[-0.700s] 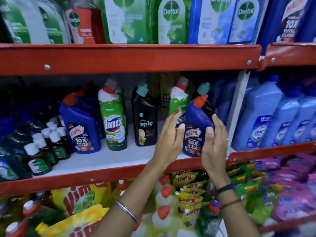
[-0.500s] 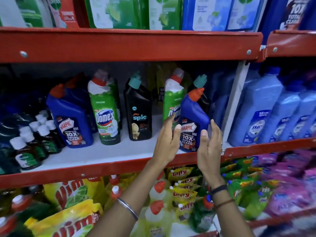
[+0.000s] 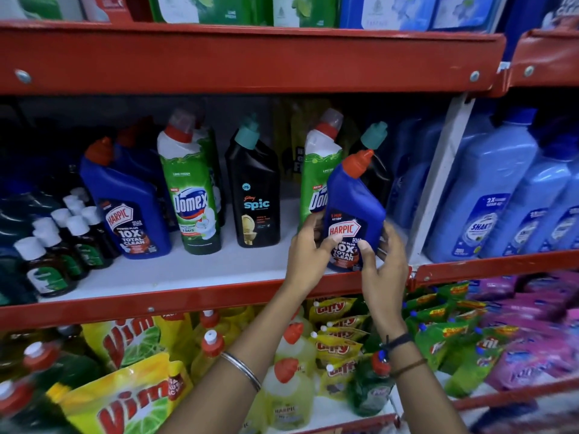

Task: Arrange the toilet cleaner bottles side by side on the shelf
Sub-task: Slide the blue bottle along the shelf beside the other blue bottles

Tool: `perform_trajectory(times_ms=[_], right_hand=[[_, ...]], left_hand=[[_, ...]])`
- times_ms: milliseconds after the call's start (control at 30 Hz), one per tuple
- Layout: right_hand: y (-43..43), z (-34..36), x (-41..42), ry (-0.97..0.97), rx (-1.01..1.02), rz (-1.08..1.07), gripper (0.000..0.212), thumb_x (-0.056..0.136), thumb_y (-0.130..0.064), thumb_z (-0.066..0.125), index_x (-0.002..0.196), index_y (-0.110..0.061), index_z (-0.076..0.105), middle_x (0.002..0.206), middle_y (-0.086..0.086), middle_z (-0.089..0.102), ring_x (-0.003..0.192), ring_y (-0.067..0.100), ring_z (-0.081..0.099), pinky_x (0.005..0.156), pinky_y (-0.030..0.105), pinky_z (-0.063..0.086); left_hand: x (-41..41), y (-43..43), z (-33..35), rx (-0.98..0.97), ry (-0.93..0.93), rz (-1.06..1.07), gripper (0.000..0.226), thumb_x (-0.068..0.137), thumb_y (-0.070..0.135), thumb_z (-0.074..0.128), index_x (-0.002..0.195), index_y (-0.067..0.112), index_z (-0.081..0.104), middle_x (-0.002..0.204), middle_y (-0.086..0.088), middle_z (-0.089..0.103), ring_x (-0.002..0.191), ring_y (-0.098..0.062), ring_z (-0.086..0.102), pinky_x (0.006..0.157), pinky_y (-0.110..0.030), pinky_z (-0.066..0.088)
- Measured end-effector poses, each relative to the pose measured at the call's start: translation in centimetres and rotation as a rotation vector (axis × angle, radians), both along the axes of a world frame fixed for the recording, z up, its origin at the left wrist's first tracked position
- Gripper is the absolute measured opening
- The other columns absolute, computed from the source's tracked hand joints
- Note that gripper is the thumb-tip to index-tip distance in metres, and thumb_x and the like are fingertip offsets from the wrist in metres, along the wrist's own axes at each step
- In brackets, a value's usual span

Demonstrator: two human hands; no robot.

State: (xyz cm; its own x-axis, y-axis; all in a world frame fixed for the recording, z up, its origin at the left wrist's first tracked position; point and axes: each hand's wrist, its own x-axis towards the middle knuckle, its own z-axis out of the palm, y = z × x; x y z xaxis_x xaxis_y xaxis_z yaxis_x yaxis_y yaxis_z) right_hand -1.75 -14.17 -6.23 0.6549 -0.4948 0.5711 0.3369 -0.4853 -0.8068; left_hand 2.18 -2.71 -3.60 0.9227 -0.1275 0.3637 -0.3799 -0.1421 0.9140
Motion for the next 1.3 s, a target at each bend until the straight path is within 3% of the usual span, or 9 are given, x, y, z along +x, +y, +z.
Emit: perform_trajectory(times_ms=[167,267,400,533,600,767,867,1000,1300], right_hand=[[2.0,1.1,-0.2,-0.017,0.042,0.116,0.043,0.091,-0.024,0.060,0.132,-0.018,0.050,0.126,0.003,0.061,0.108,0.006,0.059,0.086,0.011,0.048],[4.5,2.2,0.0,-0.038,0.049,0.186,0.043,0.090,-0.024,0.062,0.130,-0.017,0.051,0.124,0.003,0.062,0.108,0.009,0.061,0.087,0.016,0.050],[9.1,3.4,0.4,-0.041,0.051,0.290,0.040,0.089,-0.021,0.064,0.127,-0.017,0.053,0.114,-0.003,0.065,0.099,-0.002,0.062,0.079,0.009,0.048],[14.2,4.0,0.9,-0.035,0.045,0.385,0.040,0.087,-0.022,0.065,0.125,-0.018,0.053,0.109,-0.013,0.064,0.097,-0.007,0.061,0.078,0.009,0.050],[16.7,4.0,1.3,-0.025,0.049,0.432,0.042,0.087,-0.020,0.066,0.126,-0.019,0.053,0.108,-0.015,0.063,0.094,-0.012,0.060,0.075,0.007,0.048],[22.2,3.9,2.2,0.018,0.010,0.514,0.044,0.086,-0.023,0.067,0.128,-0.021,0.052,0.118,-0.002,0.063,0.100,0.003,0.063,0.078,0.011,0.051],[24.7,3.6,2.6,0.032,0.017,0.542,0.044,0.085,-0.020,0.068,0.126,-0.022,0.054,0.119,0.003,0.066,0.097,0.006,0.066,0.077,0.015,0.053],[27.0,2.9,3.0,0.068,0.017,0.570,0.044,0.084,-0.022,0.069,0.126,-0.020,0.054,0.115,0.001,0.068,0.097,0.005,0.065,0.077,0.013,0.052],[29.3,2.1,3.7,0.089,-0.035,0.556,0.048,0.084,-0.023,0.069,0.128,-0.013,0.051,0.116,0.005,0.067,0.103,0.014,0.066,0.086,0.034,0.058]], left_hand=[[-1.1,2.8,0.6,-0.100,-0.026,0.073,0.039,0.087,0.010,0.064,0.123,0.020,0.052,0.106,0.013,0.062,0.093,0.003,0.061,0.084,-0.028,0.057],[-1.3,5.8,1.4,-0.137,-0.049,0.099,0.039,0.086,0.010,0.066,0.117,0.028,0.051,0.105,0.018,0.062,0.093,0.007,0.062,0.086,-0.030,0.057],[-1.7,10.8,2.5,-0.154,-0.077,0.189,0.040,0.085,0.008,0.066,0.116,0.028,0.052,0.104,0.014,0.064,0.092,0.005,0.064,0.086,-0.033,0.057],[-2.6,16.3,2.9,-0.130,-0.078,0.288,0.040,0.086,0.014,0.066,0.123,0.023,0.053,0.110,0.005,0.066,0.100,-0.012,0.066,0.084,-0.042,0.060],[-2.9,18.9,2.9,-0.109,-0.099,0.335,0.041,0.086,0.015,0.066,0.124,0.023,0.053,0.107,0.010,0.065,0.100,-0.011,0.066,0.083,-0.042,0.060],[-3.4,24.4,2.4,-0.105,-0.105,0.416,0.040,0.088,0.013,0.064,0.124,0.024,0.053,0.111,0.009,0.066,0.098,-0.005,0.066,0.083,-0.040,0.059],[-3.4,26.9,1.8,-0.110,-0.101,0.448,0.039,0.087,0.010,0.064,0.120,0.029,0.053,0.105,0.021,0.064,0.092,0.007,0.065,0.082,-0.032,0.058],[-3.2,29.2,1.0,-0.081,-0.097,0.471,0.043,0.087,0.009,0.063,0.126,0.024,0.052,0.111,0.011,0.063,0.098,0.005,0.063,0.083,-0.027,0.057],[-2.4,31.6,-0.1,-0.076,-0.085,0.471,0.040,0.088,0.013,0.063,0.120,0.034,0.051,0.109,0.022,0.060,0.107,-0.013,0.064,0.089,-0.048,0.056]])
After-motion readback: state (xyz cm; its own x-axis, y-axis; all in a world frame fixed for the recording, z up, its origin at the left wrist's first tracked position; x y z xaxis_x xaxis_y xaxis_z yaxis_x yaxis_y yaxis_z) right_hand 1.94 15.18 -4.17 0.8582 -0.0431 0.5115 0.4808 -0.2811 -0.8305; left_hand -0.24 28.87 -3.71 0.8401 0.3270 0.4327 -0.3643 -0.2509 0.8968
